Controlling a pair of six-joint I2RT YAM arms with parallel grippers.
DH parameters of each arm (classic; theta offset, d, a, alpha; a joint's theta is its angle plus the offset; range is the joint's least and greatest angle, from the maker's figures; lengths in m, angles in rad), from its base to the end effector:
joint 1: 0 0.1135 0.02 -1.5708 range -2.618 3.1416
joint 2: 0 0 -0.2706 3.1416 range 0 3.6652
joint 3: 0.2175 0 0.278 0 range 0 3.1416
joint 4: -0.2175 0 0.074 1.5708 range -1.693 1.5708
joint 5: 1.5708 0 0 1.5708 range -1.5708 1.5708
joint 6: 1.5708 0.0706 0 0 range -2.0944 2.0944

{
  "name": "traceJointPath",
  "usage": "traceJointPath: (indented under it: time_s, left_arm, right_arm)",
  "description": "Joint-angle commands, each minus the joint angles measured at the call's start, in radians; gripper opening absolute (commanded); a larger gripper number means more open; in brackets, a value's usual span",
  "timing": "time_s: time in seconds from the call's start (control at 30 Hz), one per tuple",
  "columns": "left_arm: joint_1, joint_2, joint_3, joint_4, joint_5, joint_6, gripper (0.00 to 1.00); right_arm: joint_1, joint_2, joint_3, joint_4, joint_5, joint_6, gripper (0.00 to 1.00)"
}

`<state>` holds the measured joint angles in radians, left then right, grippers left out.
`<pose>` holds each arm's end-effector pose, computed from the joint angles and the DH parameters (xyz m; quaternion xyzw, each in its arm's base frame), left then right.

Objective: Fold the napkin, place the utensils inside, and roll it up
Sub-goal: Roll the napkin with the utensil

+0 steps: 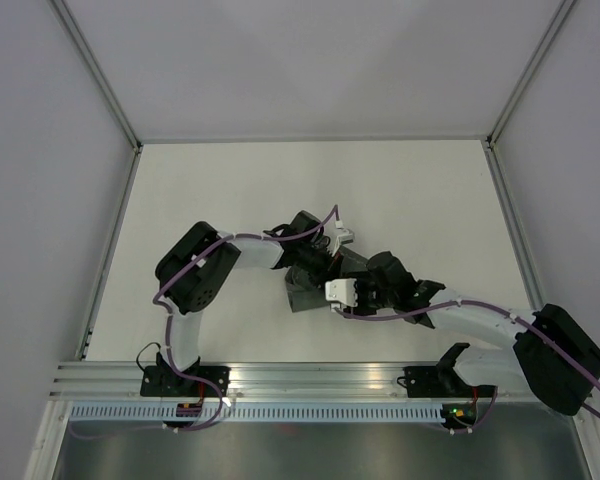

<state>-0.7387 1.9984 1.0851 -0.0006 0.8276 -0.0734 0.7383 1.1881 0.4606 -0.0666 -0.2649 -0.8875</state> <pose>0.2755 -0.3212 0.0851 0.4056 0.7768 -0.4663 0.1210 0.1808 0.1895 0.1274 -0.7007 0.5943 0.0939 0.3834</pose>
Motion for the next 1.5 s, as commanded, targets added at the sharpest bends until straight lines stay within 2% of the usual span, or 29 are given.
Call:
traceJointPath:
  time_s: [0.0,0.23,0.33,0.37,0.43,0.47,0.63,0.67,0.77,0.87,1.07,1.17,1.3,1.43,1.47]
  left_arm:
    - [-0.011,0.095,-0.022,-0.211,-0.061,0.009,0.02]
    - [-0.004,0.117,0.010,-0.251,-0.055,-0.008,0.03]
    - [-0.001,0.125,0.038,-0.272,-0.061,-0.025,0.04]
    - [0.001,0.126,0.041,-0.280,-0.067,-0.032,0.06]
    - [0.005,0.128,0.050,-0.288,-0.067,-0.045,0.11]
    - [0.007,0.128,0.050,-0.291,-0.061,-0.054,0.13]
    - [0.010,0.082,0.023,-0.251,-0.104,-0.092,0.27]
    - [0.013,0.042,0.013,-0.231,-0.117,-0.113,0.33]
    - [0.028,-0.047,-0.030,-0.141,-0.134,-0.152,0.38]
    - [0.059,-0.110,-0.047,-0.090,-0.159,-0.193,0.45]
    - [0.110,-0.219,-0.100,0.031,-0.264,-0.298,0.48]
    - [0.125,-0.295,-0.142,0.074,-0.367,-0.328,0.50]
    - [0.139,-0.455,-0.273,0.178,-0.534,-0.362,0.50]
    - [0.139,-0.721,-0.440,0.310,-0.770,-0.364,0.55]
    - [0.139,-0.771,-0.483,0.354,-0.792,-0.358,0.55]
  right_arm:
    - [0.035,0.033,-0.005,0.099,0.073,-0.002,0.63]
    - [0.050,0.087,-0.016,0.123,0.073,0.018,0.58]
    - [0.052,0.105,-0.002,0.105,0.079,0.022,0.46]
    - [0.052,0.110,0.001,0.099,0.081,0.025,0.38]
    - [0.050,0.122,0.015,0.084,0.081,0.038,0.32]
    - [0.050,0.128,0.016,0.080,0.079,0.041,0.25]
    - [0.049,0.177,0.056,0.025,0.050,0.048,0.12]
    - [0.050,0.185,0.065,-0.008,0.041,0.048,0.07]
    - [0.039,0.215,0.128,-0.089,-0.006,0.042,0.00]
    - [0.003,0.261,0.186,-0.174,-0.065,0.033,0.00]
    - [-0.063,0.304,0.266,-0.278,-0.154,0.018,0.00]
    - [-0.094,0.355,0.314,-0.331,-0.186,0.002,0.01]
    - [-0.132,0.436,0.400,-0.424,-0.264,-0.036,0.00]
    - [-0.168,0.556,0.554,-0.588,-0.330,-0.099,0.00]
    - [-0.180,0.614,0.585,-0.623,-0.341,-0.108,0.00]
